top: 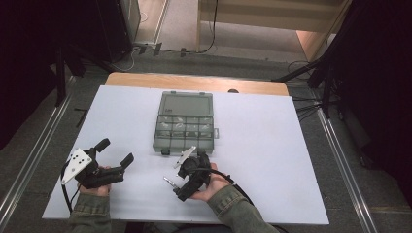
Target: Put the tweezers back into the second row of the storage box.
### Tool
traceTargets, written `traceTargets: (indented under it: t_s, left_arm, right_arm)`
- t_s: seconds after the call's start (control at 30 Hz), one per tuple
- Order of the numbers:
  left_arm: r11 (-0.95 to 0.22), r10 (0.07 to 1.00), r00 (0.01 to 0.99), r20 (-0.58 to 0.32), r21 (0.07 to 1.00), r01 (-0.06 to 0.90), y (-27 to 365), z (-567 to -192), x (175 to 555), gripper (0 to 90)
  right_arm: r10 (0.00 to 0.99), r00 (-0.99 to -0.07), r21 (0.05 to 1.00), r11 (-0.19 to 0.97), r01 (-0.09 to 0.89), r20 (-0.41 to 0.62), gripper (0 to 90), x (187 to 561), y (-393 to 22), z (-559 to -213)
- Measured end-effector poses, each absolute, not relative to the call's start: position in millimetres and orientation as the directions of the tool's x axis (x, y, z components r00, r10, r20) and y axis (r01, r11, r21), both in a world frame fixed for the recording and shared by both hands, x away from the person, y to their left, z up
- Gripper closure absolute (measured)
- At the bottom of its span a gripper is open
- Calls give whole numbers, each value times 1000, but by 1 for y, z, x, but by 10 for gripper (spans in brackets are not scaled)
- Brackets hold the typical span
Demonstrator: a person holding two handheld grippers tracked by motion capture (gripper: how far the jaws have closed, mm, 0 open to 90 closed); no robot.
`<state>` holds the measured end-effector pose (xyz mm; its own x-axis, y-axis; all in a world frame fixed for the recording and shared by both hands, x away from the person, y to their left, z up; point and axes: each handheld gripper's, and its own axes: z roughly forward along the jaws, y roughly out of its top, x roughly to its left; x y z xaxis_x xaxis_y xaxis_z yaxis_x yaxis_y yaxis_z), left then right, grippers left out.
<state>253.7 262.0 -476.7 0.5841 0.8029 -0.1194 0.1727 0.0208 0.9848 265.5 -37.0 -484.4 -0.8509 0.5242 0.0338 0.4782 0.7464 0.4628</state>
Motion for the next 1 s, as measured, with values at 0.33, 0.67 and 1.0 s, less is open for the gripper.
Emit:
traceTargets:
  t_s: [0.33,0.67,1.0]
  left_arm:
    - [23,802,585,-122,984,174,263,-477,254,0]
    - [39,796,590,-138,983,178,263,-477,255,0]
    - [44,796,589,-140,984,174,264,-477,255,0]
  right_arm:
    - [487,-872,400,791,463,47,41,267,-17,-487]
    - [434,-901,345,844,411,11,441,263,3,-479]
    - [455,-890,241,863,444,10,815,269,15,-475]
